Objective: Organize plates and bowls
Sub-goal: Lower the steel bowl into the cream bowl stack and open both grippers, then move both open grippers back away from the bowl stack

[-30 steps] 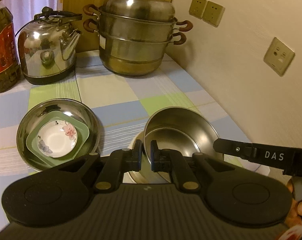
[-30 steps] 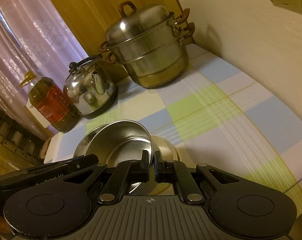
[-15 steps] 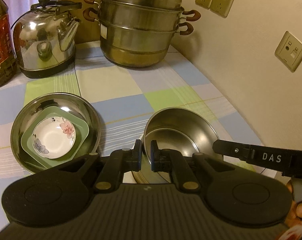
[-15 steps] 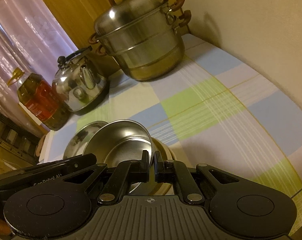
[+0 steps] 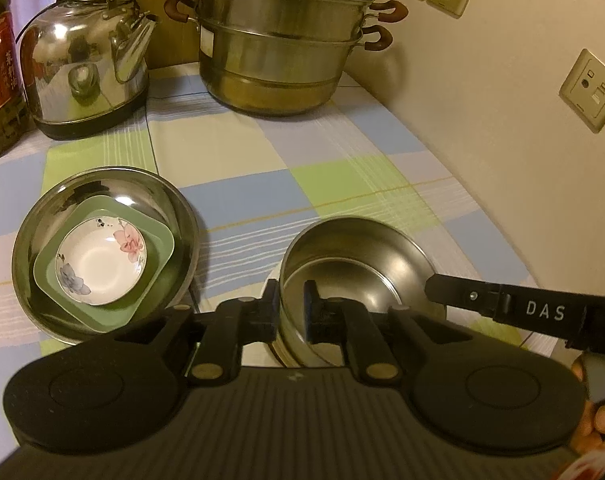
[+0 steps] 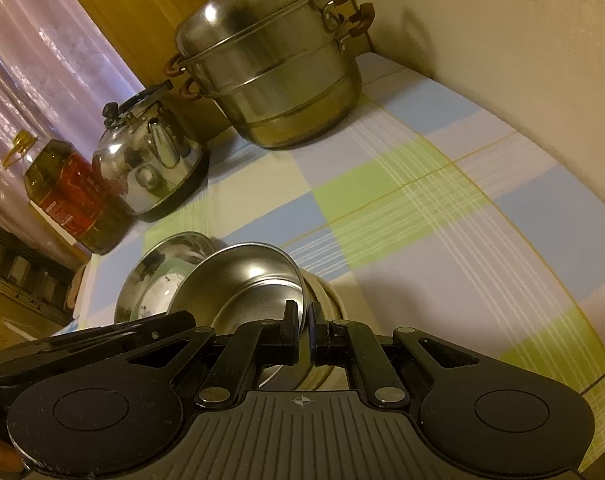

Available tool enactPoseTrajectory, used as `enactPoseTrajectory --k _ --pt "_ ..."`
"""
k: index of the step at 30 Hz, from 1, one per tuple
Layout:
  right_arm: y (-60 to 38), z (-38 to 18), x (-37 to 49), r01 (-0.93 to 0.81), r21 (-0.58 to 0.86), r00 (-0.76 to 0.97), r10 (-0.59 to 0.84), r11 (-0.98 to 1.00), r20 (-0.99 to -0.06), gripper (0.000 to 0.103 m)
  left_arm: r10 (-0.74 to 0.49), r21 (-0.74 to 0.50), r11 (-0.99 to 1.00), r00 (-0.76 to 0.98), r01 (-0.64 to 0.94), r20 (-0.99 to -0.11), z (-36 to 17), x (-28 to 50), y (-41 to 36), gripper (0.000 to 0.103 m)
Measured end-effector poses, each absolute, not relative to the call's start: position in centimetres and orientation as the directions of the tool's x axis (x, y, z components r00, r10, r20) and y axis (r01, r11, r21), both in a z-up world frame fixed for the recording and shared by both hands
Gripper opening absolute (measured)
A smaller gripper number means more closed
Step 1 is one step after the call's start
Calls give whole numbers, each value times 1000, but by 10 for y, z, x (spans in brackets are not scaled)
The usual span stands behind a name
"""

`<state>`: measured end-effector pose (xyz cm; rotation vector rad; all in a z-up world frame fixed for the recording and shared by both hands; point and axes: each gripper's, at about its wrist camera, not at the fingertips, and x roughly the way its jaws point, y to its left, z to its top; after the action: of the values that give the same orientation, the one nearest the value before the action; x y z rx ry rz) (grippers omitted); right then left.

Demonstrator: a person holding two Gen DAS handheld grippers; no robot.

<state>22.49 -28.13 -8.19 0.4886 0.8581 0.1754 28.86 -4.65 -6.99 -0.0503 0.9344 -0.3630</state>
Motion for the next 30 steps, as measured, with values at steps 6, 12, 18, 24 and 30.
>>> enactPoseTrajectory --k 6,12,18,24,30 --pt "-283 -83 227 58 492 635 348 869 -690 5 -339 -209 935 542 287 -769 -66 287 -46 19" --pt "-284 -77 220 46 483 649 341 875 -680 10 -343 -223 935 549 275 -762 -59 279 -42 25" --pt "-285 -66 203 25 487 672 346 873 -655 46 -341 -228 938 567 262 -750 -47 261 -34 30" --pt "-288 -59 180 4 509 677 372 861 -635 52 -320 -226 946 575 231 -753 -38 234 -22 32" --pt "-291 -58 152 -21 520 661 402 854 -634 56 -303 -231 953 574 198 -761 -32 199 -13 32"
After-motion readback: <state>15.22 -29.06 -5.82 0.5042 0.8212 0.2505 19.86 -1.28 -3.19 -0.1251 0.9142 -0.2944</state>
